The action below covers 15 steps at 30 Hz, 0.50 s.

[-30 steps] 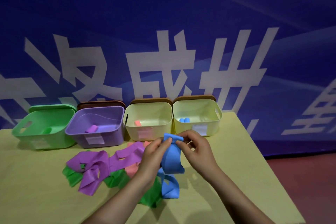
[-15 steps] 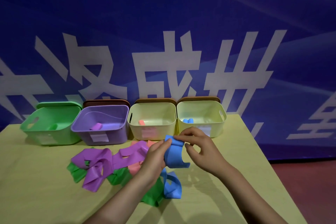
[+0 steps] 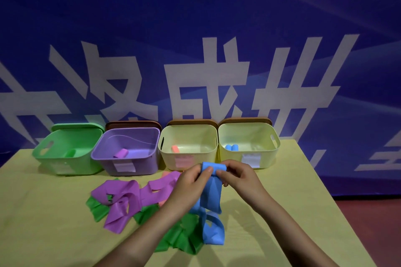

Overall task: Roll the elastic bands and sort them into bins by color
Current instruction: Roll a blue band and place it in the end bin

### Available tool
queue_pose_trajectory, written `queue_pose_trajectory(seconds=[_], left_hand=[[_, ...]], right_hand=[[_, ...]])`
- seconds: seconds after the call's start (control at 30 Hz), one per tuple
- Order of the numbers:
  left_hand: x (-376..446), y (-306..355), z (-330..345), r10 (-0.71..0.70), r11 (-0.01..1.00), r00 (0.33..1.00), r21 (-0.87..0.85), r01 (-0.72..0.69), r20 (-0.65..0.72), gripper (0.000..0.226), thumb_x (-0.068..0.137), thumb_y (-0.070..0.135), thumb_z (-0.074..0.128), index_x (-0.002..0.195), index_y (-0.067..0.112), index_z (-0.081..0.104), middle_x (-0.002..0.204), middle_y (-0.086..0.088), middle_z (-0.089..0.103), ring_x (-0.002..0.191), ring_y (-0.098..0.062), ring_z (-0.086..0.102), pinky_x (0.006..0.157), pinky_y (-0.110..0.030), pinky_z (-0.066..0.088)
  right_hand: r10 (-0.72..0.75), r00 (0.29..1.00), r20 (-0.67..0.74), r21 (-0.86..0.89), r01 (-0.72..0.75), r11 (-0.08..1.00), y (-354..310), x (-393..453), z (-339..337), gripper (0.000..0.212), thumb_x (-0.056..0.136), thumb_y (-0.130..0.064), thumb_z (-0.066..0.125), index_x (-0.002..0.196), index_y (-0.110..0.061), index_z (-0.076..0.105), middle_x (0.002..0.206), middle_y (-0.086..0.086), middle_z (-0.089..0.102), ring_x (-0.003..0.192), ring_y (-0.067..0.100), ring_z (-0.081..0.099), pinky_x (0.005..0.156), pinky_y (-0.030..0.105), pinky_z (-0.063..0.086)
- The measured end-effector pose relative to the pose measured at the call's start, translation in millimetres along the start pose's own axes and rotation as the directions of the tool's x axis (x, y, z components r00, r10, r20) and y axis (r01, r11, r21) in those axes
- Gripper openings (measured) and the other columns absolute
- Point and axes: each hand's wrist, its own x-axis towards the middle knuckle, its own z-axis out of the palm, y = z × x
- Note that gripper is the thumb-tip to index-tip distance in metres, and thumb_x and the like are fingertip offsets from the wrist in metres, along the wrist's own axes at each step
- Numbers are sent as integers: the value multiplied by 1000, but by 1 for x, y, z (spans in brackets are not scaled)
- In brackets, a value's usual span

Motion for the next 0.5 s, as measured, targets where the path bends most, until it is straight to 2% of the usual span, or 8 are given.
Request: queue_pose_trajectory(seconds=[0.13,0.27,0.33,0.4,0.5], left_hand=[[11,2,-10,107,992,992,78,-101,-68,36,86,43,50,88,10,66,78,-8,65,70,-8,54,65,-33,43],[14,8,-16,175,985,977,24,-174,-123,27,87,37,51,91,18,71,81,-10,67,72,-19,60,65,-34,46],[20,11,-21,125,987,987,-91,-135,-103,22,92,30,55,93,14,71,83,-15,68,74,-20,59,66,-31,45],[27,17,-26,-2,963,998,-270,-16,-65,17,95,18,55,94,10,71,85,-14,69,79,-20,61,70,-28,49],[32,21,-26,-177,863,984,-478,165,20,24,92,25,57,95,5,70,83,-17,69,67,-29,64,59,-31,53]], right_hand=[[-57,998,-11,5,57,998,1,13,8,8,87,-4,64,79,-5,65,66,0,57,61,8,52,63,22,42],[-234,971,-50,-84,229,970,-3,25,15,11,81,-21,63,72,-16,59,65,-7,54,61,4,46,60,17,38],[-287,956,-60,-110,280,954,-5,31,17,16,80,-26,61,73,-12,59,67,-2,55,62,4,45,60,17,38],[-270,958,-95,-81,263,961,-7,38,19,14,80,-24,61,74,-11,61,67,-3,55,63,4,46,61,17,39],[-256,953,-164,-82,245,966,-9,45,22,6,80,-24,61,80,-27,65,73,-9,60,68,6,53,65,18,43]])
